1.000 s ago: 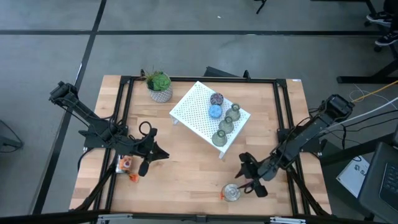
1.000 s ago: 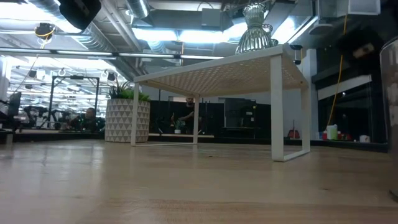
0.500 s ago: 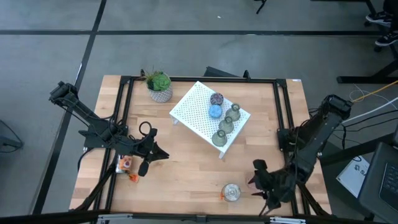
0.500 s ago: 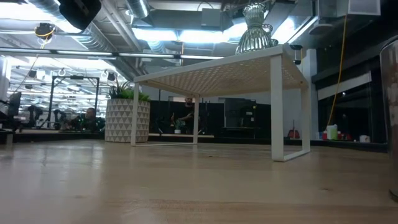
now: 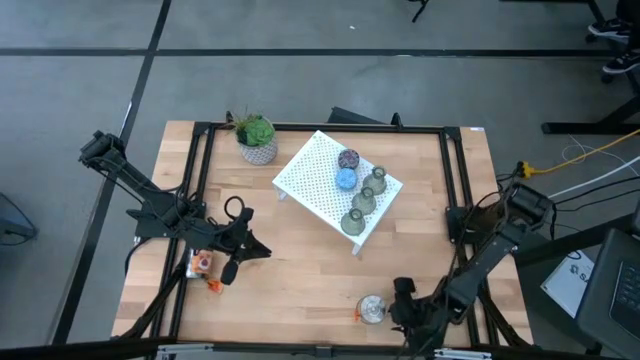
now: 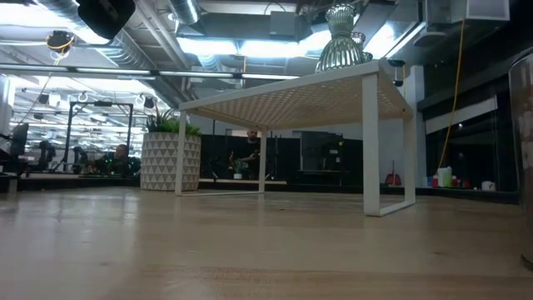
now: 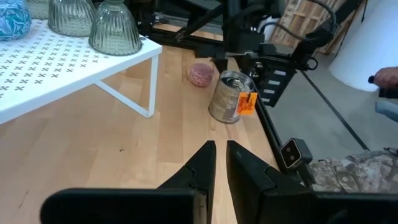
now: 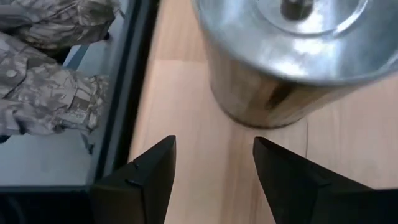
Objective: Pick & Place candle stick holders
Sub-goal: Move the right silver scented candle to the middle left of the table
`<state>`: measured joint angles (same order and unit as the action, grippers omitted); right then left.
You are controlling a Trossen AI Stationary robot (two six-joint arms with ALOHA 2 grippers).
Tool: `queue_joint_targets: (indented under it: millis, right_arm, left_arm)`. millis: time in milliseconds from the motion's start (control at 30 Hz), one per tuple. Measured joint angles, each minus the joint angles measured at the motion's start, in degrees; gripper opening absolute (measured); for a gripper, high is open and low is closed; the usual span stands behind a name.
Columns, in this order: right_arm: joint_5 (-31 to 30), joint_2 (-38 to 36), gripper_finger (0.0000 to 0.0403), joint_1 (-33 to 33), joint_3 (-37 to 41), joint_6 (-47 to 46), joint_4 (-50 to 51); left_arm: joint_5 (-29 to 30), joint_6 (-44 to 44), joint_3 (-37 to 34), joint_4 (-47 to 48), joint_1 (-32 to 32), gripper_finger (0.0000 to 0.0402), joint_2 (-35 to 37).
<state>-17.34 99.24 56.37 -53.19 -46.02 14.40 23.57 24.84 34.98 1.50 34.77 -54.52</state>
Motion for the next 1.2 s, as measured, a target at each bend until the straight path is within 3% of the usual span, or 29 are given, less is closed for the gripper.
queue_joint_targets:
  millis: [500,667,900,1067,1200]
  right_arm:
    - [0.0,1.4,0.0218,-11.8,0.0,22.7,-15.6]
    - [1.0,1.1,0.0218,-14.5,0.0,24.9,-17.4]
    - [4.7,-5.1,0.0218,-10.6,0.0,27.5,-15.4]
    - [3.0,-12.7,0.0218,-7.5,0.1,24.0,-6.5]
    - [-1.3,-19.2,0.0218,-4.9,3.0,20.9,-3.9]
  left_arm:
    - [-1.2,0.0,0.0,0.0,0.0,0.0031,0.0]
    - [-1.2,1.3,0.0,0.0,0.0,0.0031,0.0]
    - [-1.8,4.4,0.0,-0.2,0.0,0.0034,0.0]
    - [-0.4,1.7,0.2,-5.2,-0.2,0.0052,-1.7]
    - [-3.0,-1.5,4.1,-6.4,-1.6,0.0078,-7.4]
